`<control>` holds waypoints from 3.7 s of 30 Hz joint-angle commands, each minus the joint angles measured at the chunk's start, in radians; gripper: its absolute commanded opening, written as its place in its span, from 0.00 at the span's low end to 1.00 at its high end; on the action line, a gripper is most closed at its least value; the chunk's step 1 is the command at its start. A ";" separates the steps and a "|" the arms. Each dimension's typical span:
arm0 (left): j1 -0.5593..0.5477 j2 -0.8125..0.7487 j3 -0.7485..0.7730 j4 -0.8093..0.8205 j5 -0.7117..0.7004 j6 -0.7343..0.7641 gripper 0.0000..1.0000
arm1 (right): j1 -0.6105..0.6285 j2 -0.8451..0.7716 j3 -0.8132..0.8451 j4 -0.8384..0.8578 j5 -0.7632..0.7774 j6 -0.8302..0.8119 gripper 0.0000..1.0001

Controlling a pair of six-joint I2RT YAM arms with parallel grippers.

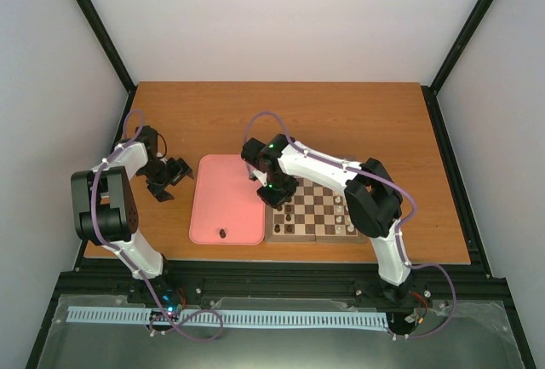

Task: Set up the chess pieces on the board
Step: Place the chess piece on the chessboard, then adjust the chess piece on the chessboard.

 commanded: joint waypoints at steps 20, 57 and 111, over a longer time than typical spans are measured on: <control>0.002 0.001 0.020 0.008 -0.003 0.017 1.00 | -0.007 -0.047 -0.016 0.005 -0.035 -0.014 0.18; 0.002 -0.007 0.011 0.007 -0.005 0.018 1.00 | 0.022 -0.063 -0.003 0.020 -0.071 0.041 0.30; 0.002 0.007 0.011 0.011 -0.008 0.018 1.00 | 0.021 -0.033 -0.063 0.024 -0.029 0.044 0.17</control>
